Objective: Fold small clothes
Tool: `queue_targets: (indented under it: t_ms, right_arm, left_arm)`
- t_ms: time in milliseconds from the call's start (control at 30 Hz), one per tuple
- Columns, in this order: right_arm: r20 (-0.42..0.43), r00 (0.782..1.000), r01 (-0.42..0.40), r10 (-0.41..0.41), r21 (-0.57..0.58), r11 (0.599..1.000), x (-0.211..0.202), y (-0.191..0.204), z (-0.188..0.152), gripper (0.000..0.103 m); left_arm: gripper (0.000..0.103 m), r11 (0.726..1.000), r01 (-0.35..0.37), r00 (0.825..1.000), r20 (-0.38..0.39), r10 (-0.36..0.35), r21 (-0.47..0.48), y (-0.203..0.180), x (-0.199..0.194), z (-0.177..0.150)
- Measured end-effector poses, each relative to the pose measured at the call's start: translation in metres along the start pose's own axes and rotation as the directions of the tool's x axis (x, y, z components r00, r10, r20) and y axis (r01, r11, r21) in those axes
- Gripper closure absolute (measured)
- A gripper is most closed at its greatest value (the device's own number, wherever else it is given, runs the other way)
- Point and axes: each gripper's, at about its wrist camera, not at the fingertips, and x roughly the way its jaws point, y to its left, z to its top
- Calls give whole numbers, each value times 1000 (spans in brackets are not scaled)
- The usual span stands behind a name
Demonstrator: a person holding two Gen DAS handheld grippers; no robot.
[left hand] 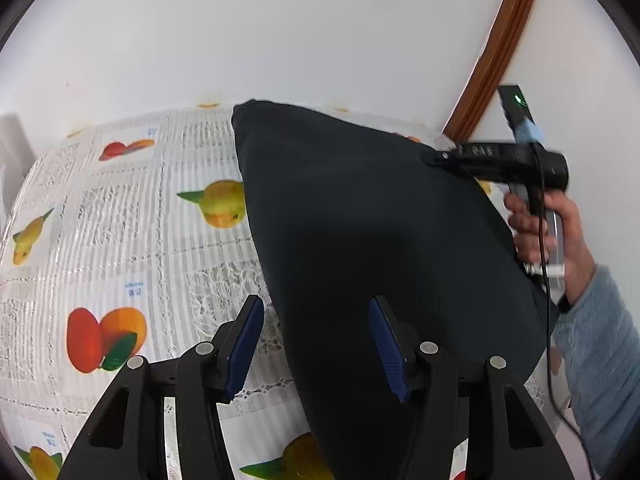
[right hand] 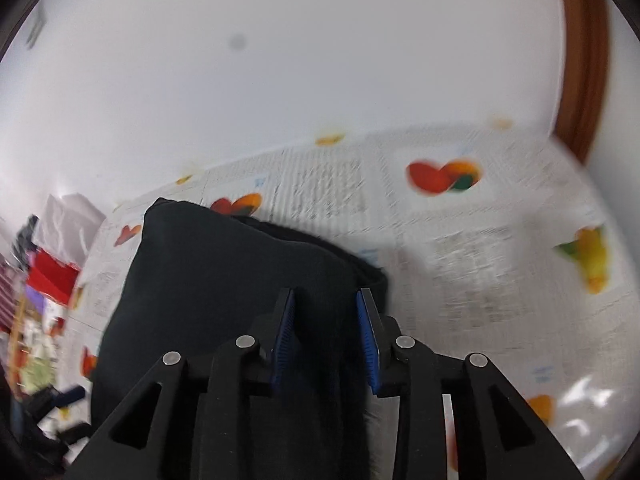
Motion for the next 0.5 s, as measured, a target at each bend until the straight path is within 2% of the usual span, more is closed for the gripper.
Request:
queue_targets:
  t_ms: [33, 100, 200, 333, 433, 500]
  right_arm:
    - [20, 999, -28, 28, -3, 1000, -1, -1, 2, 94]
    - [82, 996, -19, 21, -29, 999, -8, -2, 4, 96]
    - [33, 999, 28, -27, -29, 999, 1, -5, -1, 95]
    - [88, 992, 93, -92, -13, 996, -46, -10, -18, 81]
    - [80, 994, 74, -73, -13, 997, -75, -16, -45, 68]
    - [71, 996, 46, -46, 0, 999, -91, -21, -71, 67]
  left_arm:
    - [51, 1000, -3, 1000, -20, 3, 0, 0, 4, -2]
    - [51, 1000, 2, 1000, -31, -2, 0, -2, 9, -5]
    - [51, 1000, 2, 1000, -25, -2, 7, -3, 6, -9]
    - [51, 1000, 14, 1000, -20, -14, 13, -1, -3, -13]
    - [50, 1000, 18, 1000, -5, -18, 15, -2, -14, -22]
    - [47, 1000, 30, 1000, 3, -30, 6, -1, -19, -30]
